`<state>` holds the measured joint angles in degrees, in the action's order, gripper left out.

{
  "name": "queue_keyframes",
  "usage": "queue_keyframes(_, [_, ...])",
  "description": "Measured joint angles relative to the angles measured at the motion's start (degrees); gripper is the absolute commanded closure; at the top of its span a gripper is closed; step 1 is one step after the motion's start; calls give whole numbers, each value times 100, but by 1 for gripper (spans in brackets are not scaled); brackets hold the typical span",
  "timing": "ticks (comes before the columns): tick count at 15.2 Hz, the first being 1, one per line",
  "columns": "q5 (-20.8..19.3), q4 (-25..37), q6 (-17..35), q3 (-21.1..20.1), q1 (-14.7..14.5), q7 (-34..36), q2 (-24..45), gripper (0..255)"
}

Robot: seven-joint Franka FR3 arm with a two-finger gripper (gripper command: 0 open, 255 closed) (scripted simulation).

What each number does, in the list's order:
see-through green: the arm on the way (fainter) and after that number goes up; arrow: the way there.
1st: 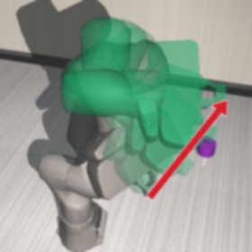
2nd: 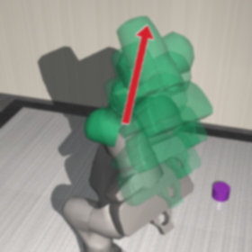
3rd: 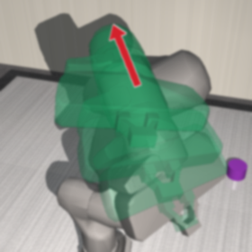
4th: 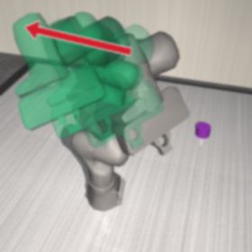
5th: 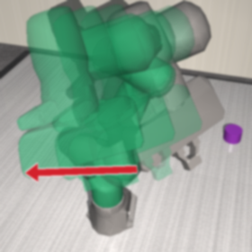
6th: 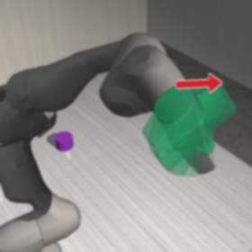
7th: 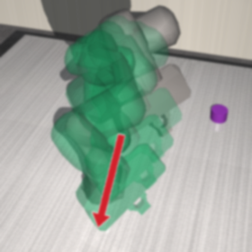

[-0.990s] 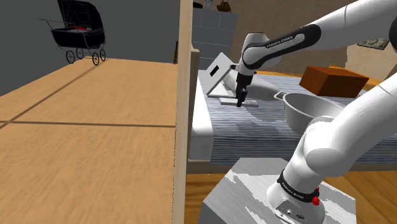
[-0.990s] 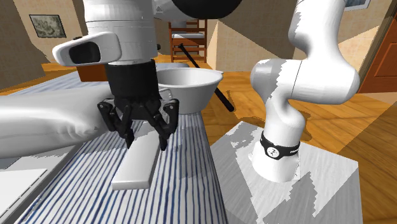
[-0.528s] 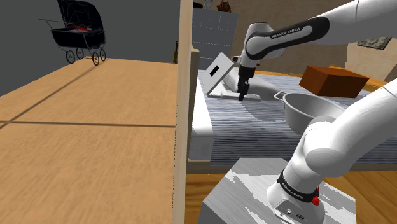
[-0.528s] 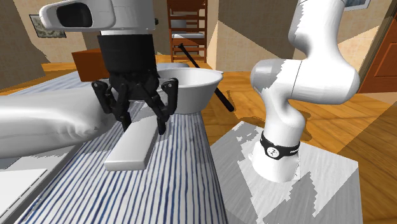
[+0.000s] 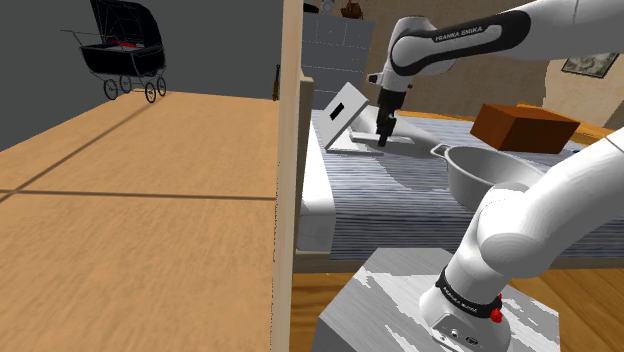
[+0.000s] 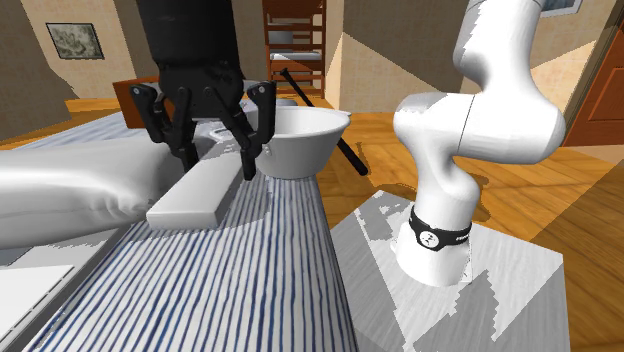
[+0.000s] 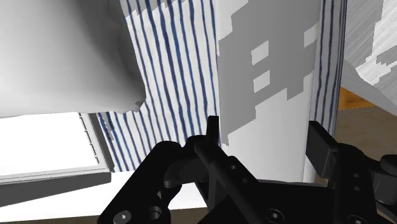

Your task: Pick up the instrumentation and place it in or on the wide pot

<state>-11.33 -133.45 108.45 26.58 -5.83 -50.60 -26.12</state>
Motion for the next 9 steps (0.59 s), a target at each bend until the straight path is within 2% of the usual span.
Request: queue_keyframes(9, [54,611,-684,-110,-27,-1,-75,255])
